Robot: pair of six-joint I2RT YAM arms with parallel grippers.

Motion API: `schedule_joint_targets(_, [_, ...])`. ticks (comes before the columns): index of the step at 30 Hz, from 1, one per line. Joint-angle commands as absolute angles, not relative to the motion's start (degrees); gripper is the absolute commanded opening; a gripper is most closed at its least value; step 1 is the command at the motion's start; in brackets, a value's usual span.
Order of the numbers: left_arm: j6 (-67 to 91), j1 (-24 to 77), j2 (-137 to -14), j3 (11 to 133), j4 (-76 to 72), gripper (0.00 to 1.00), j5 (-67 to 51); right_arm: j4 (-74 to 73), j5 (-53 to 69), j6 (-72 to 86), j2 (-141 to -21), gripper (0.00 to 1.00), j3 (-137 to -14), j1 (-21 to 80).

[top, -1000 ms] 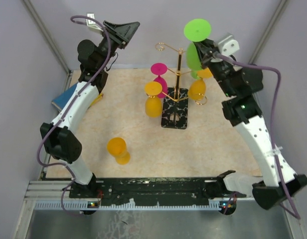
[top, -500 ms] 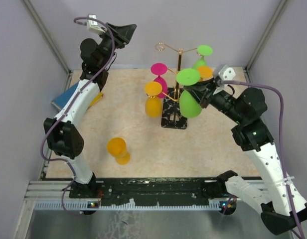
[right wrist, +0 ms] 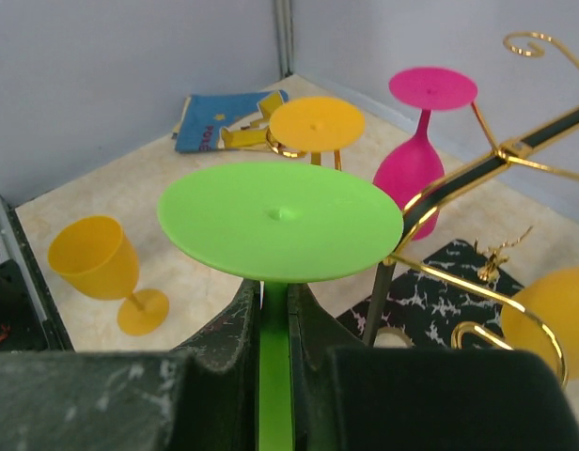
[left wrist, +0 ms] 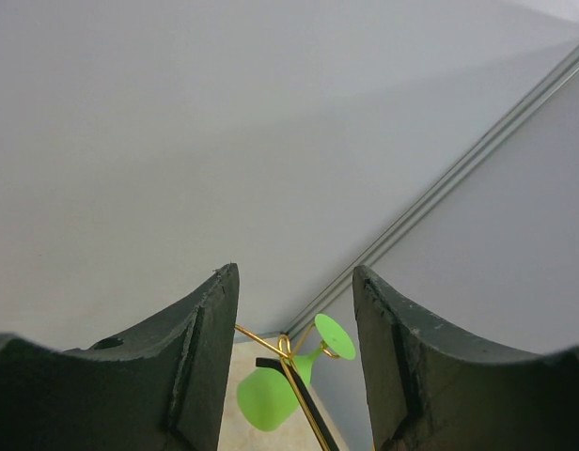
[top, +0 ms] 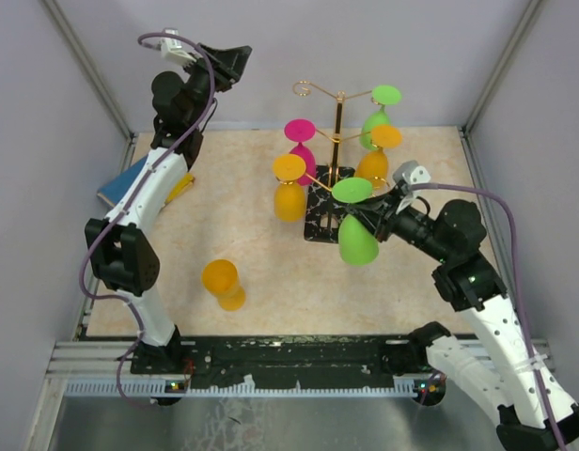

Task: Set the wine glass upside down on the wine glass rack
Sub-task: Turn the wine glass upside down at the wine rack.

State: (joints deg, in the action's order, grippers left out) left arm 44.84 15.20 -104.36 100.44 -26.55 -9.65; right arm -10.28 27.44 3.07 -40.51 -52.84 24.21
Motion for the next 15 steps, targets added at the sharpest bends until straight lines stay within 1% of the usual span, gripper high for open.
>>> schedule_joint_targets(1, [43.04, 14.85, -103.23, 100.72, -27.86, 0.58, -8.58, -6.75, 24.26, 4.26, -37.29, 0.00, -49.48, 24.17])
schedule_joint_targets(8, [40.57, 14.81, -102.69, 100.82, -28.28, 0.58, -7.15, -3.25, 16.50, 5.04, -31.32, 0.00, -40.79, 24.30])
schedule_joint_targets(12, [39.99, 14.77, -102.19, 100.22, -28.48, 0.58, -6.51, -4.96, 13.31, 3.77, -30.42, 0.00, -38.57, 25.05])
schedule_joint_targets(15, [39.87, 14.77, -101.97, 99.64, -28.80, 0.58, -6.25, -3.13, 11.43, 3.05, -29.93, 0.00, -36.74, 25.56])
